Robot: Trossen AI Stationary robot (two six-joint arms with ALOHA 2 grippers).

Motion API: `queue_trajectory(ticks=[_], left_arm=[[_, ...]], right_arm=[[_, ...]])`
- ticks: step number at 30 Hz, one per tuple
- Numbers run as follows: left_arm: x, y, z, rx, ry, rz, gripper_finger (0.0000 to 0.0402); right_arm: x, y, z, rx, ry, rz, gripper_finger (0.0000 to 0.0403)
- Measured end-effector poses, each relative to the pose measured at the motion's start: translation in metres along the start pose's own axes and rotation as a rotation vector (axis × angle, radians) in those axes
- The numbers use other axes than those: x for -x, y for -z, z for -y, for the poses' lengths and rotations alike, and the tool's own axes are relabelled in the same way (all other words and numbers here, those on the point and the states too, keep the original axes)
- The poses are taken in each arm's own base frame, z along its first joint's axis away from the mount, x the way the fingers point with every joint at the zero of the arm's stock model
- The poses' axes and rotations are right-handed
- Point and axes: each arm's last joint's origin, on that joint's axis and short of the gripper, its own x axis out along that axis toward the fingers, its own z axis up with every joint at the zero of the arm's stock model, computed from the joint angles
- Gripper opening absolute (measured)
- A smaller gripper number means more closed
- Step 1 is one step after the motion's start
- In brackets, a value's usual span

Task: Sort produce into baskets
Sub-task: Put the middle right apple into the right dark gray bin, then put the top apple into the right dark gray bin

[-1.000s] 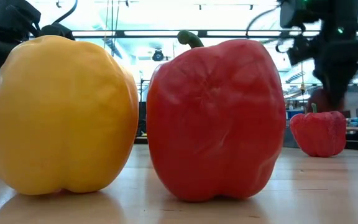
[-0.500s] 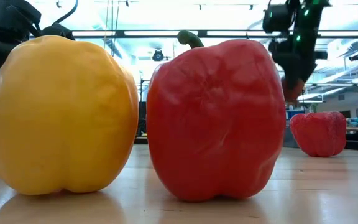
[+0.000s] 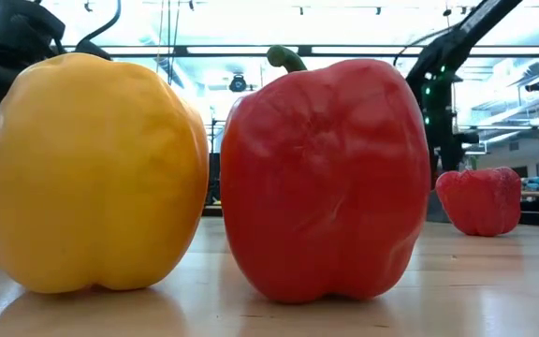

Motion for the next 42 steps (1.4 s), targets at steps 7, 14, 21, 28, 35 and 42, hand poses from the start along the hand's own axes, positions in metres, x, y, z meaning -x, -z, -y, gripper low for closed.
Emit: queue_trajectory(ticks=[7, 14, 21, 28, 35, 42], left_arm=[[0.000, 0.001, 0.000, -0.006, -0.001, -0.009, 0.0241], [0.000, 0.003, 0.000, -0.018, 0.005, -0.033, 0.0241], [-0.001, -0.001, -0.001, 0.002, -0.037, -0.015, 0.0268], [-0.016, -0.025, 0.006, -0.050, -0.085, -0.001, 0.0340], [-0.061, -0.047, 0.009, -0.156, -0.138, -0.076, 0.0364], [-0.108, -0.049, 0.004, -0.152, -0.187, -0.130, 0.0365]], right_arm=[[-0.025, -0.012, 0.001, 0.012, -0.034, -0.035, 0.0282], [-0.016, -0.013, 0.002, 0.017, -0.072, -0.016, 0.0336], [0.015, -0.007, 0.009, -0.029, -0.084, 0.089, 0.0353], [0.065, 0.011, 0.002, -0.028, -0.145, 0.259, 0.0354], [0.109, 0.036, -0.026, 0.087, -0.287, 0.423, 0.0354], [0.124, 0.054, -0.059, 0.295, -0.443, 0.457, 0.0354]])
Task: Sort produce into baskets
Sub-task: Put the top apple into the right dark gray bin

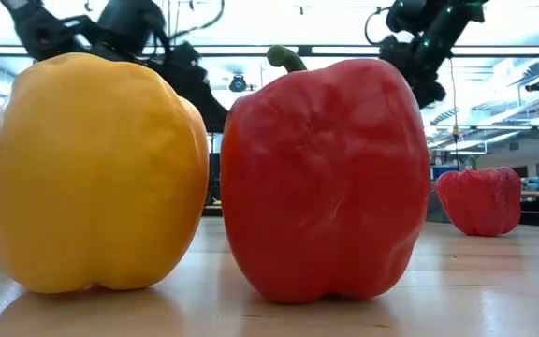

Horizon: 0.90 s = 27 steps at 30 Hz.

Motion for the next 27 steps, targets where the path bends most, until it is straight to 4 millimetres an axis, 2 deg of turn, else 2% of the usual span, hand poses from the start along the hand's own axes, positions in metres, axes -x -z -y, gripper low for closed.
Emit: queue_trajectory(ticks=[3, 8, 13, 15, 22, 27], left_arm=[[-0.010, 0.005, 0.002, -0.001, -0.004, -0.017, 0.0365], [-0.012, 0.004, 0.002, 0.050, -0.035, 0.023, 0.0365], [-0.012, 0.001, -0.003, 0.040, -0.089, 0.039, 0.0365], [-0.013, 0.001, -0.006, 0.031, -0.083, 0.032, 0.0365], [-0.017, 0.005, -0.021, 0.034, -0.034, -0.011, 0.0365], [-0.020, 0.004, -0.031, 0.124, 0.075, -0.007, 0.0365]], right_arm=[[-0.015, 0.001, -0.023, 0.072, -0.163, 0.060, 0.0354], [-0.049, 0.001, -0.060, 0.205, -0.355, 0.214, 0.0354], [-0.078, -0.007, -0.089, 0.362, -0.425, 0.393, 0.0354], [-0.088, -0.009, -0.094, 0.363, -0.398, 0.427, 0.0354], [-0.144, -0.017, -0.093, 0.354, -0.218, 0.250, 0.0357], [-0.164, -0.031, -0.098, 0.361, -0.202, 0.100, 0.0388]])
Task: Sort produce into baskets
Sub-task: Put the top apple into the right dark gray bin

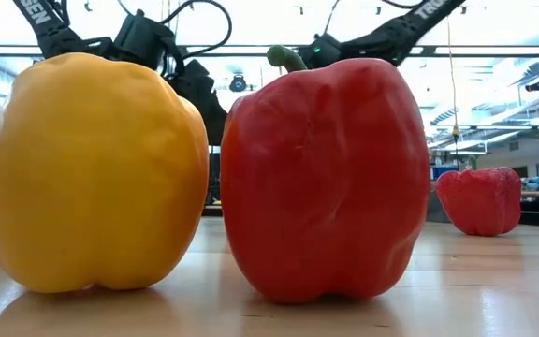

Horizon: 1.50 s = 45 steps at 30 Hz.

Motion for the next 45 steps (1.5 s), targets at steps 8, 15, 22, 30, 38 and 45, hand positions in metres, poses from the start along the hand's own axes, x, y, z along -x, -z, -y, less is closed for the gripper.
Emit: queue_trajectory(ticks=[8, 15, 22, 30, 38, 45], left_arm=[[-0.001, 0.005, -0.020, 0.030, -0.079, -0.069, 0.0365], [-0.001, 0.010, -0.028, -0.066, -0.142, -0.116, 0.0365], [-0.001, 0.001, -0.029, -0.031, -0.154, -0.031, 0.0365], [-0.001, 0.000, -0.030, -0.029, -0.158, -0.014, 0.0365], [-0.001, -0.005, -0.029, -0.079, -0.157, 0.027, 0.0365], [-0.001, -0.009, -0.029, -0.100, -0.156, 0.066, 0.0365]], right_arm=[[0.009, -0.037, 0.006, 0.033, 0.032, -0.021, 0.0398], [-0.009, -0.024, 0.012, 0.155, 0.001, -0.152, 0.0399], [-0.012, -0.022, 0.021, 0.113, -0.093, -0.145, 0.0399], [-0.018, -0.022, 0.016, 0.122, -0.151, -0.129, 0.0400], [-0.037, -0.013, 0.013, 0.107, -0.078, -0.178, 0.0396], [-0.042, -0.011, 0.014, 0.073, -0.056, -0.182, 0.0364]])
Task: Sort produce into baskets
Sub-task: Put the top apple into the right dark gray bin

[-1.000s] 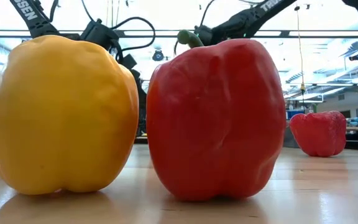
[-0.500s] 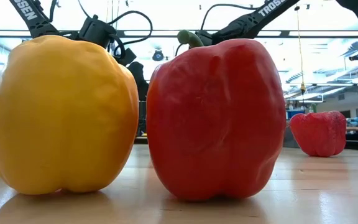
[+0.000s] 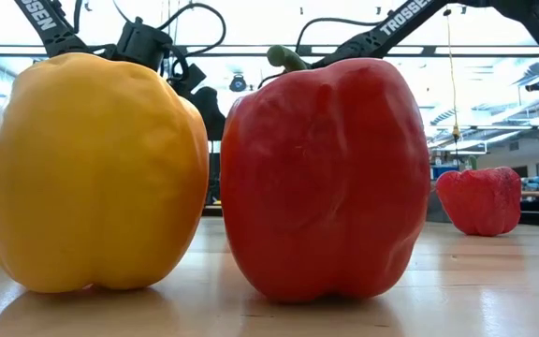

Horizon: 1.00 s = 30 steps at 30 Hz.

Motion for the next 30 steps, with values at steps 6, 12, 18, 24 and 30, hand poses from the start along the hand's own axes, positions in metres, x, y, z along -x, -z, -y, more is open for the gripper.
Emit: queue_trajectory(ticks=[6, 12, 18, 24, 30], left_arm=[[0.000, 0.000, 0.000, 0.005, 0.000, -0.002, 0.0365], [0.000, 0.000, 0.000, 0.007, 0.000, 0.000, 0.0365], [0.000, 0.000, 0.000, 0.008, -0.001, -0.001, 0.0365], [0.000, 0.001, -0.003, 0.021, -0.007, -0.007, 0.0365], [-0.001, 0.001, -0.007, 0.043, 0.018, -0.013, 0.0364]], right_arm=[[0.000, 0.000, 0.001, -0.001, 0.017, 0.003, 0.0314], [0.007, -0.001, 0.001, -0.002, 0.035, -0.004, 0.0314], [0.049, -0.005, 0.006, -0.010, 0.049, 0.013, 0.0313], [0.099, 0.006, 0.020, -0.096, 0.112, -0.052, 0.0313], [0.152, 0.026, 0.036, -0.270, 0.278, -0.136, 0.0313]])
